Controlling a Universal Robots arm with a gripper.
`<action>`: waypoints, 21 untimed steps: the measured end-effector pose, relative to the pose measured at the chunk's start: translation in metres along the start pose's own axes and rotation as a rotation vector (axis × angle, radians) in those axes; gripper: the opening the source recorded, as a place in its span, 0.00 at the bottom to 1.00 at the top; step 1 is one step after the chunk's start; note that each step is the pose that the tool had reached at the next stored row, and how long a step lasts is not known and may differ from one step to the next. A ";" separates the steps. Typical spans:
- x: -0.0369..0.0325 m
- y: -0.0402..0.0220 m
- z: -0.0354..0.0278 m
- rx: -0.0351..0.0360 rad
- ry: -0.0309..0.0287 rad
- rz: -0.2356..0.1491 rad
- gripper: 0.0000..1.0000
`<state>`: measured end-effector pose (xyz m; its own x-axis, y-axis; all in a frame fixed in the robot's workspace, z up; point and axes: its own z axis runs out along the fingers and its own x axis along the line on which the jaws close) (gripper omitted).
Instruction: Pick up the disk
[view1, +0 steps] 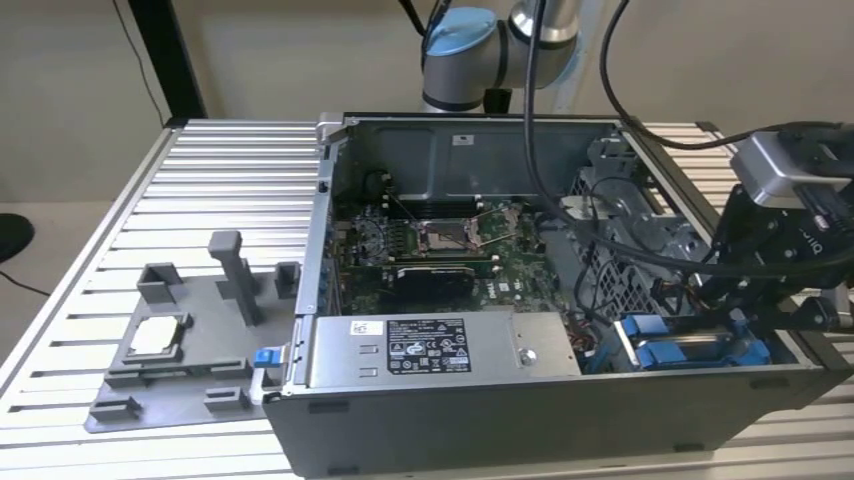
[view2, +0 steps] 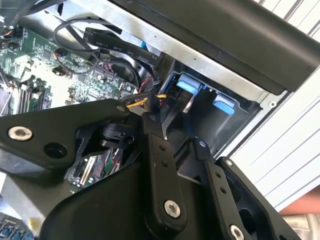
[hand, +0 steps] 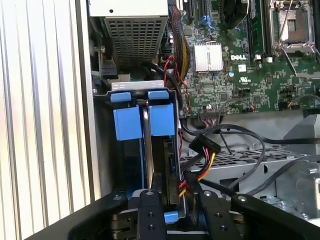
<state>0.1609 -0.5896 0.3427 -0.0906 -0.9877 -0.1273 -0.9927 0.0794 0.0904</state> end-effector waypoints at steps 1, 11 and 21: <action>-0.0004 0.0002 -0.0028 -0.0003 -0.0002 0.000 1.00; -0.0040 -0.0011 -0.0289 0.0000 -0.0062 0.006 1.00; -0.0066 -0.0293 -0.0308 0.0069 -0.0354 0.006 1.00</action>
<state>0.1931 -0.5896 0.3713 -0.0992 -0.9818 -0.1617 -0.9927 0.0864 0.0845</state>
